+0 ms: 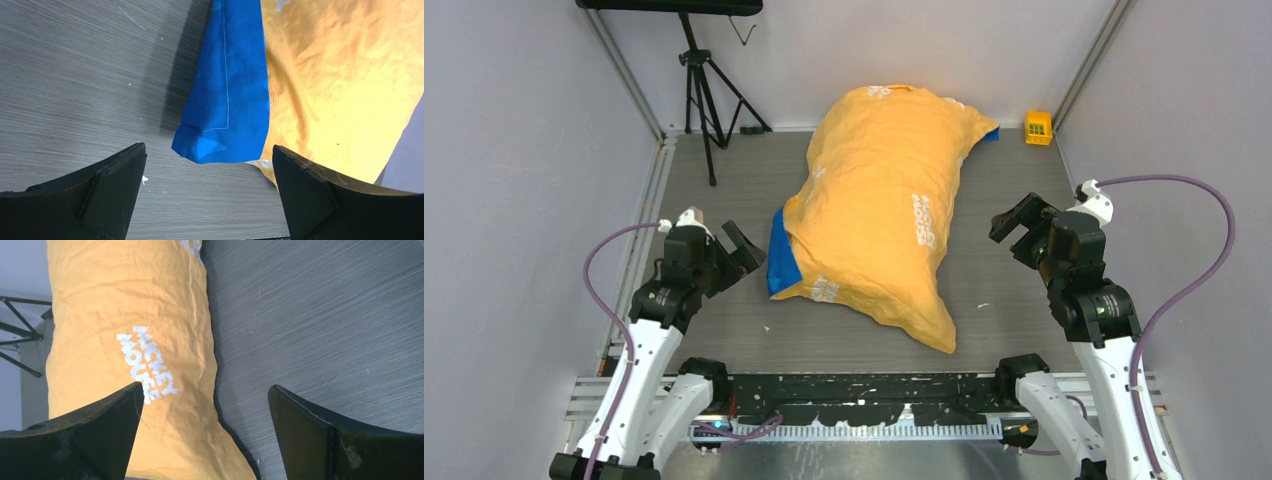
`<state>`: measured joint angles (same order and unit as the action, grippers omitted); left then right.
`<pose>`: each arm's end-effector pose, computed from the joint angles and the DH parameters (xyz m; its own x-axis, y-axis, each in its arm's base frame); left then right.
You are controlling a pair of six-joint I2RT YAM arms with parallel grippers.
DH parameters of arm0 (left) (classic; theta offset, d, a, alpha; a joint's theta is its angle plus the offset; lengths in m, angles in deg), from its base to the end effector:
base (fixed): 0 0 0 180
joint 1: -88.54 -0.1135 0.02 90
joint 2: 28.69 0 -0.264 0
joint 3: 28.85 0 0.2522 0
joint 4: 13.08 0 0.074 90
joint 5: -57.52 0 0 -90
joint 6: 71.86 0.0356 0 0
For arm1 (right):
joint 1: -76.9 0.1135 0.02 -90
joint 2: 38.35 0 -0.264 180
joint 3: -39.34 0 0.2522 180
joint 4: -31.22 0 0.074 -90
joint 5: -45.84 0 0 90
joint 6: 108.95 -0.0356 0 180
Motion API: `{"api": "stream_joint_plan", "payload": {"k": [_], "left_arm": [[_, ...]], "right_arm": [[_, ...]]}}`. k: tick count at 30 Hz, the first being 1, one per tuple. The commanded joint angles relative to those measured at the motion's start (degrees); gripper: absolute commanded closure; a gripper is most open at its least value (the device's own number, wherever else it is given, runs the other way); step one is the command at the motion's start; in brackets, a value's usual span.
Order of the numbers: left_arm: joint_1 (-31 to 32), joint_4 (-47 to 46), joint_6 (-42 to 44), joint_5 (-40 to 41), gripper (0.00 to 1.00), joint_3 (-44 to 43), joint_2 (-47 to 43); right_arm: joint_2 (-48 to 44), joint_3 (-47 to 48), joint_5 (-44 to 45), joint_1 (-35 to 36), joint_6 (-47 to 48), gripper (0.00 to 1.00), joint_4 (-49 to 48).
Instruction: Remove the pillowcase from the pillow
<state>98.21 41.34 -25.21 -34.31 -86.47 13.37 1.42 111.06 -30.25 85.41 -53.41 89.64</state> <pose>0.1499 -0.0267 0.2893 -0.5818 -0.5969 -0.5525 -0.2847 0.7858 -0.5491 0.1281 0.0105 0.3675 -0.3243 0.5068 -0.7987 0.3065 0.8551 0.4182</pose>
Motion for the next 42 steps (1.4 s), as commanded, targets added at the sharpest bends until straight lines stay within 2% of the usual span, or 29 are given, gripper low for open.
{"api": "stream_joint_plan", "payload": {"k": [1,10,12,17,20,25,29,31,33,37,39,42], "left_arm": [[-0.18,-2.18,0.09,-3.92,0.0,0.96,-0.45],[-0.13,-16.68,0.61,-23.19,0.03,6.72,2.02],[-0.18,-17.91,0.23,-24.86,0.03,7.11,3.84],[-0.18,-19.15,0.53,-25.07,0.04,6.84,7.82],[-0.18,-20.44,0.11,-24.9,0.04,7.12,9.45],[-0.22,-20.71,-0.27,-23.68,0.04,7.03,11.34],[-0.36,-9.91,2.23,-12.65,0.05,2.55,9.54],[-0.35,-7.83,2.99,-8.81,0.05,1.63,6.35],[-0.33,-6.76,3.33,-6.81,0.04,1.05,3.24],[-0.36,-3.1,2.39,-6.38,0.04,-0.07,0.5],[-0.29,-2.64,0.85,-8.12,0.04,0.34,-0.43],[-0.16,-5.44,-3.9,-13.79,0.05,3.73,-1.38]], "right_arm": [[0.61,-1.19,-4.47,-0.03,0.66,0.01,-1.38],[6.65,-6.97,-25.74,-0.05,2.35,0.01,-9.99],[10.4,-8.01,-31.5,-0.06,2.3,0.01,-11.67],[21.22,-8.48,-38.34,0.81,3.44,0.01,-14.19],[25.56,-9.65,-38.34,3.67,2.6,0.01,-17.58],[28.88,-13.98,-30.31,11.6,-0.1,0.02,-24.25],[32.07,-16.78,-17.06,28.0,-4.74,0.03,-34.72],[35.96,-16.59,-17.46,34.86,-8.58,0.03,-46.9],[40.23,-13.2,-20.66,40.06,-9.04,0.03,-54.31],[41.48,-5.58,-26.81,41.9,-5.63,0.03,-59.62],[38.74,-4.37,-25.17,39.88,-4.42,0.02,-55.63],[35.24,-2.75,-25.04,31.71,-4.98,0.02,-44.54]]}}
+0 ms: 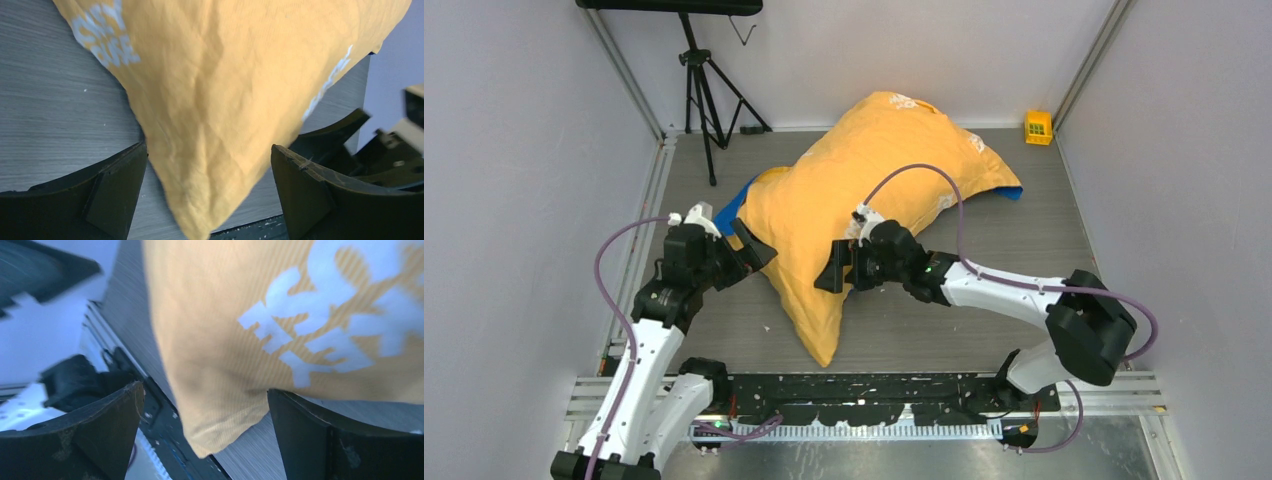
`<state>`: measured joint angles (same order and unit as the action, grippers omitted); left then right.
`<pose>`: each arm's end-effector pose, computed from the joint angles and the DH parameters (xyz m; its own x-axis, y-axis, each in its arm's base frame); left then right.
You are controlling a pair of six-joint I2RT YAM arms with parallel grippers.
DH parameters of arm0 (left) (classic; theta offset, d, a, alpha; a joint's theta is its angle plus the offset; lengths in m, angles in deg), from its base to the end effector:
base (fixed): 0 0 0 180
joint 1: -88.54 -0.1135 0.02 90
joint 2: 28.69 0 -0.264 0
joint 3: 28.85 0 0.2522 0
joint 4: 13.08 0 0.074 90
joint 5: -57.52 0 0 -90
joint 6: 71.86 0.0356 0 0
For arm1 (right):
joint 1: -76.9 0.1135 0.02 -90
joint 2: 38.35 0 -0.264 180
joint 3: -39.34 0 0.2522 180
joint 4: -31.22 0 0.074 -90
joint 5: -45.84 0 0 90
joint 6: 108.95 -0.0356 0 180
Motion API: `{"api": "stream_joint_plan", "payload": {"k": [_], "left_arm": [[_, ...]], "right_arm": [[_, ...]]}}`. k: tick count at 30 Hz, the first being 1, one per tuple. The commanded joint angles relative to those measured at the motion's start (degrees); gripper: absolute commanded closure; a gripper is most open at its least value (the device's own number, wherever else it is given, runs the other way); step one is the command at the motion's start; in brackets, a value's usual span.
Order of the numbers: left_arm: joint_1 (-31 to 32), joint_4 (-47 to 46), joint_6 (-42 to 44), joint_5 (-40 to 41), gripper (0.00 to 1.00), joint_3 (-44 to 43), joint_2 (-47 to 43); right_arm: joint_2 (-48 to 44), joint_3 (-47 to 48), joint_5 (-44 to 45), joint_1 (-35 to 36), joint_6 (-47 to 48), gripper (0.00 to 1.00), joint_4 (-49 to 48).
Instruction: Remove the pillowcase from the pillow
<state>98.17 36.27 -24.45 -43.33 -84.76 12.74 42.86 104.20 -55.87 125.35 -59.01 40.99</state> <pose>0.1523 -0.0326 0.2890 -0.6292 -0.5674 -0.5312 -0.1484 0.7586 -0.6345 0.2064 0.2438 0.2555 -0.7729 0.0780 -0.6297 -0.4654 0.6048 0.6463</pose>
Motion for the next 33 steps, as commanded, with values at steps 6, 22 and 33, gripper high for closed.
{"api": "stream_joint_plan", "payload": {"k": [6,22,33], "left_arm": [[11.16,-8.72,-14.27,-5.61,0.07,10.09,1.08],[21.66,-24.1,-20.86,3.86,0.06,16.15,9.72],[8.06,-20.35,-13.55,0.37,0.85,11.67,11.68]], "right_arm": [[-12.64,-0.85,-4.89,-31.07,-1.49,0.01,13.71],[13.29,-0.83,-3.4,-52.53,-16.04,0.0,-18.37],[20.74,4.3,-4.8,-51.78,-15.1,0.52,-23.08]]}}
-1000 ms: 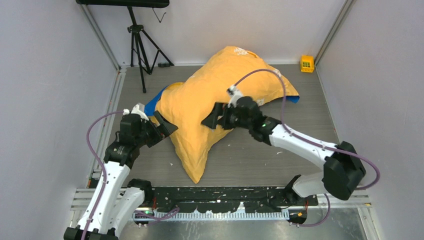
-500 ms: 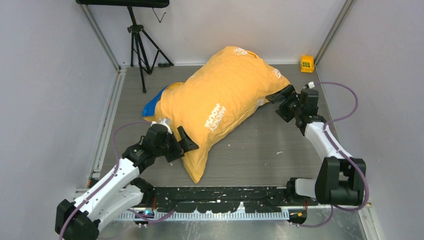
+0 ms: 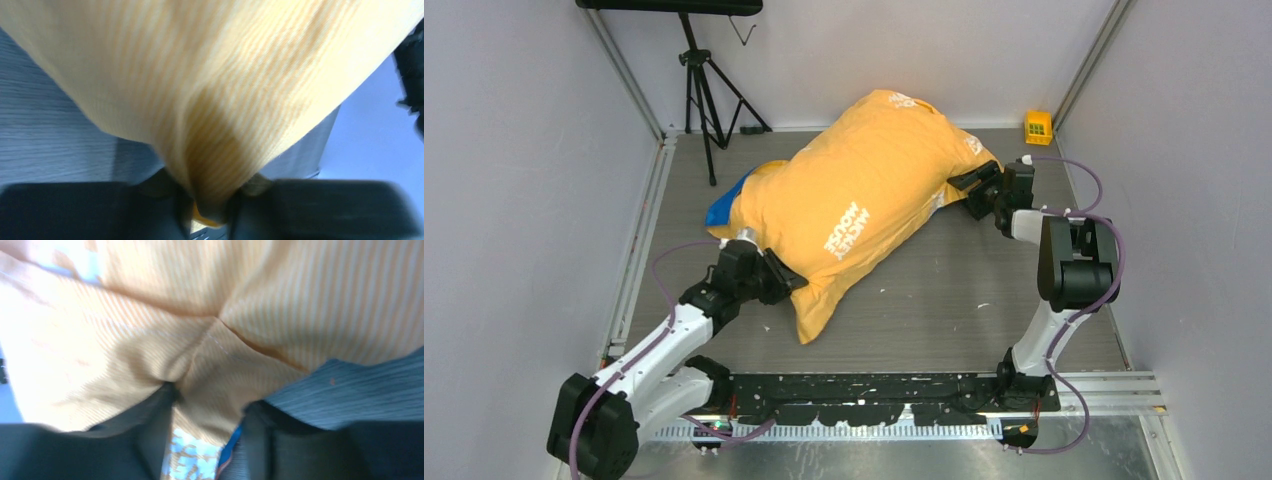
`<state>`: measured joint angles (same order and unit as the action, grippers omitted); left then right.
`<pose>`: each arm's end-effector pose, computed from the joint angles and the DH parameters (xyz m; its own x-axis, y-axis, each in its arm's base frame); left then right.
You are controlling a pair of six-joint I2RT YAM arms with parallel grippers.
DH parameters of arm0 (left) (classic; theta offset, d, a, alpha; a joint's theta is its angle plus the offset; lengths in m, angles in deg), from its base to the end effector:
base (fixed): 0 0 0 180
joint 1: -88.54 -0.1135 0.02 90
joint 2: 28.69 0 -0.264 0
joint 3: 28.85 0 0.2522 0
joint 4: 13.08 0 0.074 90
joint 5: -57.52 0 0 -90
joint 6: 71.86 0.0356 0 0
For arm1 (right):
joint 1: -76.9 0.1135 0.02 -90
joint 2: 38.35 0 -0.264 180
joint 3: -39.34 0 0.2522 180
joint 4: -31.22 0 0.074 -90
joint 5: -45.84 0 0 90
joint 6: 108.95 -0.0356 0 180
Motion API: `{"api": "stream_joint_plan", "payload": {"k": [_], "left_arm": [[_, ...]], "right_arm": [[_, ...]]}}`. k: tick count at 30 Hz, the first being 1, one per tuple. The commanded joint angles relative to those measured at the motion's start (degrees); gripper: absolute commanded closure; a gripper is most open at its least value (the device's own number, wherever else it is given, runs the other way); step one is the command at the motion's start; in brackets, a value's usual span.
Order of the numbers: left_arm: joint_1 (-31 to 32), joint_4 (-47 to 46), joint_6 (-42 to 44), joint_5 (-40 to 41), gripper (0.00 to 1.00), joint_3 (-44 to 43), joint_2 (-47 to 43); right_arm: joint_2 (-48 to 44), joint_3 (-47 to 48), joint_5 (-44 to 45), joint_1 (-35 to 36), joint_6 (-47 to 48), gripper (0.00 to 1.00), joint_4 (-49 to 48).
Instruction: Remove the pillowcase from the pillow
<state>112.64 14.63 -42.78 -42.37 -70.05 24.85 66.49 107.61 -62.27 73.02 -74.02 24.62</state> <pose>0.1737 -0.0844 0.2017 -0.7419 -0.6113 -0.2755 -0.2595 0.6406 -0.7227 0.3835 -0.0149 0.1646 -0.4529 0.8117 -0.3687 0.2916 0.5257 0.7991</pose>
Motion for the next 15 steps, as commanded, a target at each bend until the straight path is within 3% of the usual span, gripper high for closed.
{"api": "stream_joint_plan", "payload": {"k": [1,4,6,10,13,15], "left_arm": [[-8.16,2.57,6.23,-1.04,0.93,-3.91,-0.61],[-12.82,7.41,11.54,-1.57,1.0,-7.08,-1.16],[-15.84,10.44,14.24,-0.93,1.0,-9.52,-1.46],[-22.09,14.93,16.31,2.15,1.0,-14.27,-1.21],[-23.82,15.5,18.25,5.84,0.88,-17.71,-0.1],[-23.83,17.12,20.56,9.02,0.66,-20.99,0.76]], "right_arm": [[-4.56,0.31,1.84,0.87,0.65,0.68,-6.0],[-10.86,-0.33,3.64,2.52,5.02,0.96,0.61],[-15.71,-0.78,4.63,3.82,7.94,1.0,5.63],[-26.19,-2.96,7.55,14.9,12.8,1.0,17.03],[-32.4,-7.45,9.35,27.32,11.1,1.0,19.27],[-35.25,-10.48,9.43,35.59,8.56,1.0,18.35]]}}
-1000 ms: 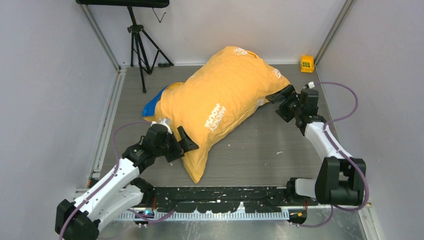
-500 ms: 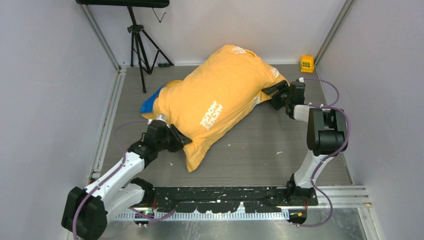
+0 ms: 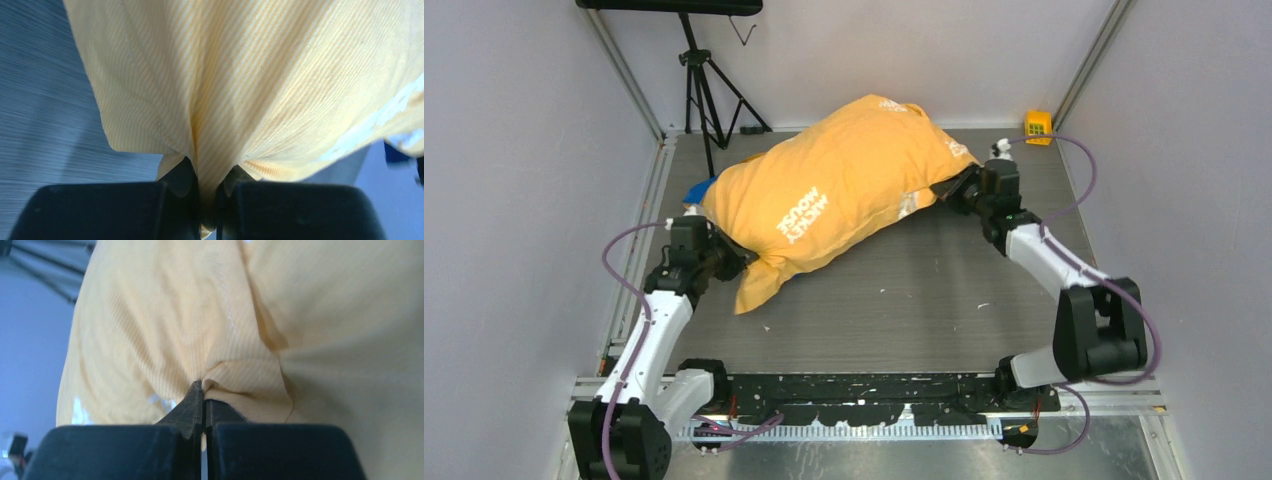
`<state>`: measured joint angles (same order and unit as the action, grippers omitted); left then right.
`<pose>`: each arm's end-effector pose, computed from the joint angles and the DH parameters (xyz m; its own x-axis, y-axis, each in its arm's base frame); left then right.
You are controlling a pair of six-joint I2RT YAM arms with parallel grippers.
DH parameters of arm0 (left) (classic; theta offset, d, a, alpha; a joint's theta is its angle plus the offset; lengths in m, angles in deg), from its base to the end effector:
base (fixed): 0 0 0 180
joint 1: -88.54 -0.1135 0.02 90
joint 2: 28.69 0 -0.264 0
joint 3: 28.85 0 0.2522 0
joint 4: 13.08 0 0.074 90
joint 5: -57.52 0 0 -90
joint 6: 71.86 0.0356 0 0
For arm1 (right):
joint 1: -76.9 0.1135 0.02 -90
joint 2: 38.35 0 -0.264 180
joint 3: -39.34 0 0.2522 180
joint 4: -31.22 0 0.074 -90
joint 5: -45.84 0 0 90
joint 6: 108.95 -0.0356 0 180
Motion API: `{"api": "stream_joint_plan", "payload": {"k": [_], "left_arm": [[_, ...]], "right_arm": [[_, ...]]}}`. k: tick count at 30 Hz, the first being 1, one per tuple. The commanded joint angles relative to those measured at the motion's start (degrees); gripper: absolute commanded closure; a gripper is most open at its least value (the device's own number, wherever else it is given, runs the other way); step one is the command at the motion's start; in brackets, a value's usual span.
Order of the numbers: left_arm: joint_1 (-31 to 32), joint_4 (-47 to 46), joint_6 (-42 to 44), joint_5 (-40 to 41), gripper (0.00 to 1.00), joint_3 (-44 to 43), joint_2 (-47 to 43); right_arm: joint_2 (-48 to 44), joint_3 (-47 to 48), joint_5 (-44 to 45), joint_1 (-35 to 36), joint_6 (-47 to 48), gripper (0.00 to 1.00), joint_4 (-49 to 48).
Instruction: Remove the pillowcase from the pillow
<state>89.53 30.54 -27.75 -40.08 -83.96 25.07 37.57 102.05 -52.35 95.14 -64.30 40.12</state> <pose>0.1968 -0.0081 0.2589 -0.5507 -0.7023 -0.4512 -0.4028 0.6970 -0.5932 0.2857 0.0995 0.2708 -0.5608 0.5566 -0.6129 -0.0515 0.7154 0.6968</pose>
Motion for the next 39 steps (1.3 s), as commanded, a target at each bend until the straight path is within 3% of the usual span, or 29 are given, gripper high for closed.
{"api": "stream_joint_plan", "payload": {"k": [1,2,3,4,8,11,14,19,22,24,29,35,39], "left_arm": [[-0.73,2.79,6.03,9.82,0.44,-8.93,0.85],[-0.73,5.14,6.13,13.25,0.16,-10.94,1.16],[-0.73,8.47,5.53,17.28,0.02,-12.87,1.34],[-0.69,10.73,5.67,19.91,0.01,-14.69,1.28],[-0.72,12.74,9.34,22.06,0.0,-17.51,-1.1],[-0.42,12.89,10.21,18.64,0.0,-18.21,-3.37],[2.15,14.85,10.95,18.56,0.0,-20.1,-4.54],[8.6,18.77,13.61,33.52,0.0,-23.63,-6.08],[8.67,19.11,14.88,34.32,0.0,-25.15,-6.77],[8.67,17.47,15.35,27.74,0.0,-25.25,-7.0],[9.16,10.71,9.63,2.36,0.07,-19.8,-3.4],[10.17,0.78,2.08,-9.24,0.07,-7.93,0.86],[8.9,-11.01,-5.0,-11.44,0.06,3.38,2.76]], "right_arm": [[-7.44,-6.62,-1.39,16.94,-2.34,1.0,1.22],[-8.28,-8.07,-3.17,20.36,-3.04,0.97,-1.65],[-9.01,-9.01,-4.68,23.31,-3.07,0.92,-3.51],[-9.56,-8.9,-5.85,25.59,-2.08,0.86,-3.51],[-13.4,-4.91,-5.83,27.17,2.2,0.24,9.33],[-16.52,1.05,0.58,27.01,8.35,0.09,20.52],[-17.04,8.21,4.2,26.51,13.23,0.08,29.34],[-17.83,12.74,6.96,21.44,14.06,0.07,34.86],[-18.56,13.01,11.0,16.2,13.28,0.07,37.58],[-18.48,12.81,13.16,11.79,13.05,0.08,39.87],[-17.17,10.06,12.04,1.62,12.64,0.09,41.56],[-13.81,4.9,11.59,-2.0,10.36,0.1,38.01],[-8.19,0.75,-0.53,-1.2,8.66,0.13,30.2]]}}
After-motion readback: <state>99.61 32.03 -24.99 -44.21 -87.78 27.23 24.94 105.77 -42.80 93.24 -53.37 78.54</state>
